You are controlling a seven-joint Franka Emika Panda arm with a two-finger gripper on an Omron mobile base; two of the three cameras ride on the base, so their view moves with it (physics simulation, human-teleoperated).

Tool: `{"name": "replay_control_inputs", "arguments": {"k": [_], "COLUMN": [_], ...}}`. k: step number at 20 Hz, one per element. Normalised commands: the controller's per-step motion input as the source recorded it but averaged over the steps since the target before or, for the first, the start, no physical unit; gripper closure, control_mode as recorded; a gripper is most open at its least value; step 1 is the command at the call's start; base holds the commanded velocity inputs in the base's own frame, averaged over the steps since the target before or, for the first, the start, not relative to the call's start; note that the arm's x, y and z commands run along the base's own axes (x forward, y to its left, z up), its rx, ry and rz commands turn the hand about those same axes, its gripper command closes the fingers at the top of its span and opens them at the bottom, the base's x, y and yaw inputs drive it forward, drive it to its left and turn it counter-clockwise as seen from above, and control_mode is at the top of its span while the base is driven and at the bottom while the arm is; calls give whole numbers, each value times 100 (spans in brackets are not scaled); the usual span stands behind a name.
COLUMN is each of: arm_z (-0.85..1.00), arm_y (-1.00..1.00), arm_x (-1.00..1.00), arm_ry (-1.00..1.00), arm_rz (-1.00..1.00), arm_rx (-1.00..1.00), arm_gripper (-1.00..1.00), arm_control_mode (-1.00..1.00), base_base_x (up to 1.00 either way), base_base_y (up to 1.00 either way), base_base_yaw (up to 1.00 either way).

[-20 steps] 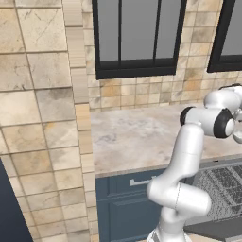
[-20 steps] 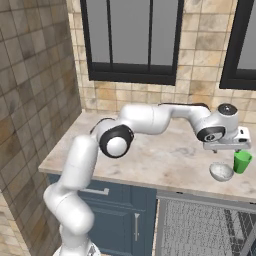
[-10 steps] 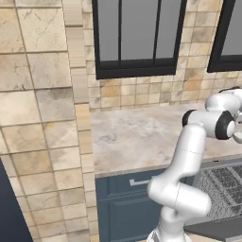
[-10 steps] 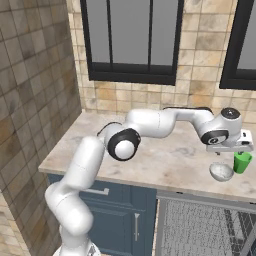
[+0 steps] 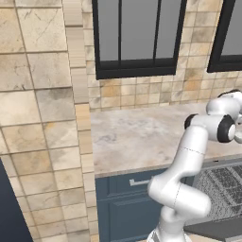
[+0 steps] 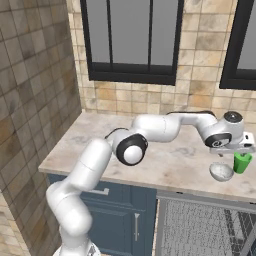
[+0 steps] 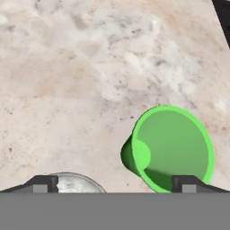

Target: Pick up the cup and bowl from the counter, place them in the dishwasher, and close the dishwasher door.

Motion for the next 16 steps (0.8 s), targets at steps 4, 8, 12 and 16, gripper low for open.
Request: {"name": "replay_control_inputs", "arguments": {"k": [4,8,12,16], "arm_z": [-14,-11,-12,-12], "arm_y": [-19,-21,-21,-22], "arm_x": [20,20,19,21], "arm_ry": [0,0,0,0], "arm_rz": [0,0,0,0], "arm_rx": [0,0,0,0], "arm_gripper": [-100,-100,-100,-100], "arm_control_mode": [-100,-100,-100,-100], "base_base_x": [0,0,0,0], "base_base_y": [0,0,0,0], "base_base_yaw": [0,0,0,0]}}
